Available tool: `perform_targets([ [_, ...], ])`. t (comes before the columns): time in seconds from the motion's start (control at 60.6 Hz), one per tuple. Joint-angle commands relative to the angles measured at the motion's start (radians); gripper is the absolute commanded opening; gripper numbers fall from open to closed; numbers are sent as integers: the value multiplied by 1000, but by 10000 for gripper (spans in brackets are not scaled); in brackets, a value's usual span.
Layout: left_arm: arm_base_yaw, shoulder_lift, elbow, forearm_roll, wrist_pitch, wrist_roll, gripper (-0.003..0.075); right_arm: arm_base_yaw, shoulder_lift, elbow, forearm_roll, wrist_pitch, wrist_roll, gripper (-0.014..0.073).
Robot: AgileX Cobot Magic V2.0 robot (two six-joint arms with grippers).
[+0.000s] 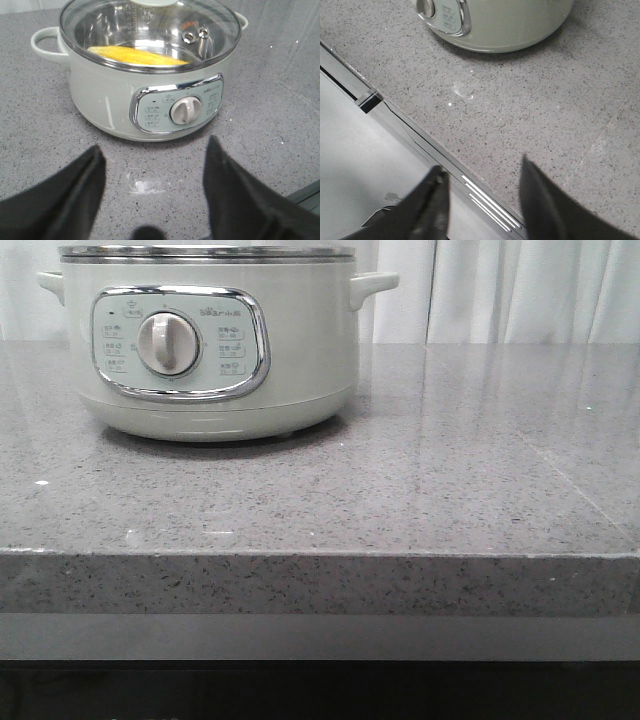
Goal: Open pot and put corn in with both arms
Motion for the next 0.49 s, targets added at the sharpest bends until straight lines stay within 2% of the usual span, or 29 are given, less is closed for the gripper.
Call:
perform_targets([
  [0.0,-5,-1,-27,-6,-82,-3,262,-7,-6,-24,2,-56,-7,169],
  [0.165,-5,-1,-27,-6,-82,-3,95,-7,-6,-24,2,-54,-7,-9],
  [0.297,-5,-1,-27,-6,-82,-3,-20,-7,-6,-24,2,-54,-7,-68],
  [0.478,-5,-1,-27,-6,-69,-3,-20,-7,-6,-24,1,-55,-7,-67],
])
